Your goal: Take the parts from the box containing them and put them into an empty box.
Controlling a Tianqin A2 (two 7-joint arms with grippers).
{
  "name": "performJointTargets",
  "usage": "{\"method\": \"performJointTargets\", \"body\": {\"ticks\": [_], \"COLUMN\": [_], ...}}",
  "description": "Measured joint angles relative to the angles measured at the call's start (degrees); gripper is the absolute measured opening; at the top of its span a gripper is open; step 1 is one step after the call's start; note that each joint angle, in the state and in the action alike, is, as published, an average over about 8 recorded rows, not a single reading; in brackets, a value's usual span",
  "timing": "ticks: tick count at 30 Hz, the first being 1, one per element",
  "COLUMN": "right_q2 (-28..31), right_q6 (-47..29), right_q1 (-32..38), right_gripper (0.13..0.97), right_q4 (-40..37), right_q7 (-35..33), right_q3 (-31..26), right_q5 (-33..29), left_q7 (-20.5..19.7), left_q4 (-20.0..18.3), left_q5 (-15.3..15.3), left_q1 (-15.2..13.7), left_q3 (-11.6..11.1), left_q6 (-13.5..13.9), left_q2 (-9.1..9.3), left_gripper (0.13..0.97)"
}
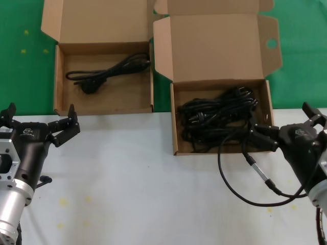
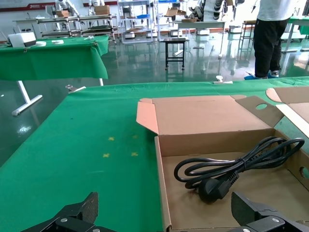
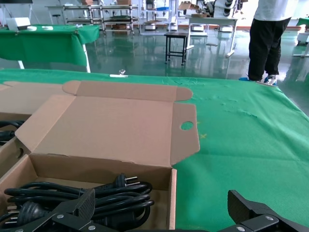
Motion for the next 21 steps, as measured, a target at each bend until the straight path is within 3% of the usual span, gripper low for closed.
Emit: {"method": "performJointTargets", "body": {"ticks": [21], "right_q2": [0.0], "right_q6": [0.0], "right_q1": [0.0], "right_gripper": [0.966], "right_q4": [0.0], "right_q7": [0.0], "right_q3": [0.0], "right_q5": [0.0], "left_q7": [0.0], "left_q4": [0.0], "left_q5": [0.0], "left_q1": [0.0], "left_q3": [0.0], "left_q6": [0.0], "left_q2": [0.00], "left_gripper": [0.966]}}
